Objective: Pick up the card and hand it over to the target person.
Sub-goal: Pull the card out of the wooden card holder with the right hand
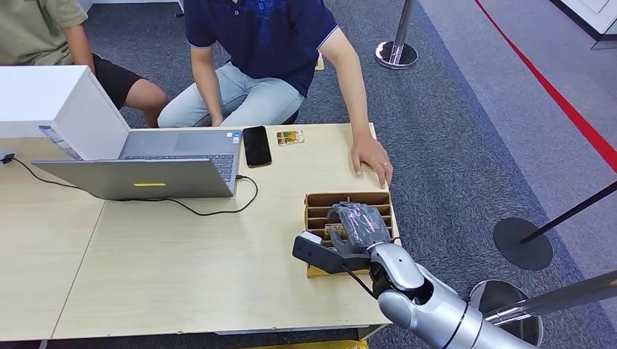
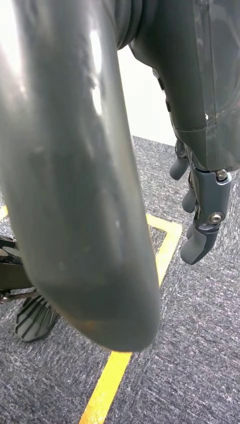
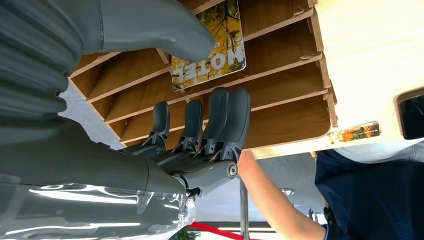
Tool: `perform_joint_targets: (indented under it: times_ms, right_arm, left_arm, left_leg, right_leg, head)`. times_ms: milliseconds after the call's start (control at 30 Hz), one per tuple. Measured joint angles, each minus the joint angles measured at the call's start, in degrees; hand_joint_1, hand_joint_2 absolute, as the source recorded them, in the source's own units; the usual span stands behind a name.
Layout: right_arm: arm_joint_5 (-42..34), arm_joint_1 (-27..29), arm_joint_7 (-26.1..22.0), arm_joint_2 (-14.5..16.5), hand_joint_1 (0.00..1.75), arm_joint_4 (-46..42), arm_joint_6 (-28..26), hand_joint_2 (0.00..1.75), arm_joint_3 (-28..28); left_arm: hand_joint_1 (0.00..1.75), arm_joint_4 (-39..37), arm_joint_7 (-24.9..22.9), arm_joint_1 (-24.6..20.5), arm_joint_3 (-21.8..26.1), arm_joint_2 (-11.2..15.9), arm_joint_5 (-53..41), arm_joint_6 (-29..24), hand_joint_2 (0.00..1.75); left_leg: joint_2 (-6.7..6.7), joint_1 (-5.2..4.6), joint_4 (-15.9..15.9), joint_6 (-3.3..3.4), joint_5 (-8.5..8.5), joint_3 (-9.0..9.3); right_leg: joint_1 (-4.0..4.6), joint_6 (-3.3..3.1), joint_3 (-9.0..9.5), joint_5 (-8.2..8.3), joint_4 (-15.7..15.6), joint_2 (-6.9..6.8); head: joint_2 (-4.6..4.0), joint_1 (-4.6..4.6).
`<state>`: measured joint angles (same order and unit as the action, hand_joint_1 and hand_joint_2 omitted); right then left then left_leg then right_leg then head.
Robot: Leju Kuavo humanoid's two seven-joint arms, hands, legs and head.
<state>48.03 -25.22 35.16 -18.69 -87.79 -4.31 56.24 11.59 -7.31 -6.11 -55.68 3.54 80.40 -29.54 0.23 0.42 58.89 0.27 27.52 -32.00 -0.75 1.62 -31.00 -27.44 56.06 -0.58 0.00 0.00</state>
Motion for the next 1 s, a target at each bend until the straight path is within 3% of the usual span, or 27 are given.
perform_joint_targets:
  times_ms: [300,1000]
  right_arm:
    - [-0.3,-0.1,-0.1,0.0,1.03,0.1,0.1,1.75,0.1]
    - [-0.7,-0.2,-0.2,-0.1,0.97,0.4,0.5,1.75,0.6]
  left_arm:
    - [0.00,-0.1,-0.4,0.0,-0.1,-0.1,-0.1,-0.2,0.00]
    - [0.00,0.0,-0.3,0.0,-0.1,-0.1,-0.1,-0.3,0.00]
  left_leg:
    - [0.01,0.00,0.0,0.00,0.00,0.00]
    - [0.03,0.01,0.0,0.00,-0.02,0.01]
  right_leg:
    - [0.00,0.00,0.00,0.00,0.0,0.01]
    - [0.01,-0.02,0.00,0.04,0.0,0.05]
  head:
    - [0.00,0.00]
    - [0.00,0.00]
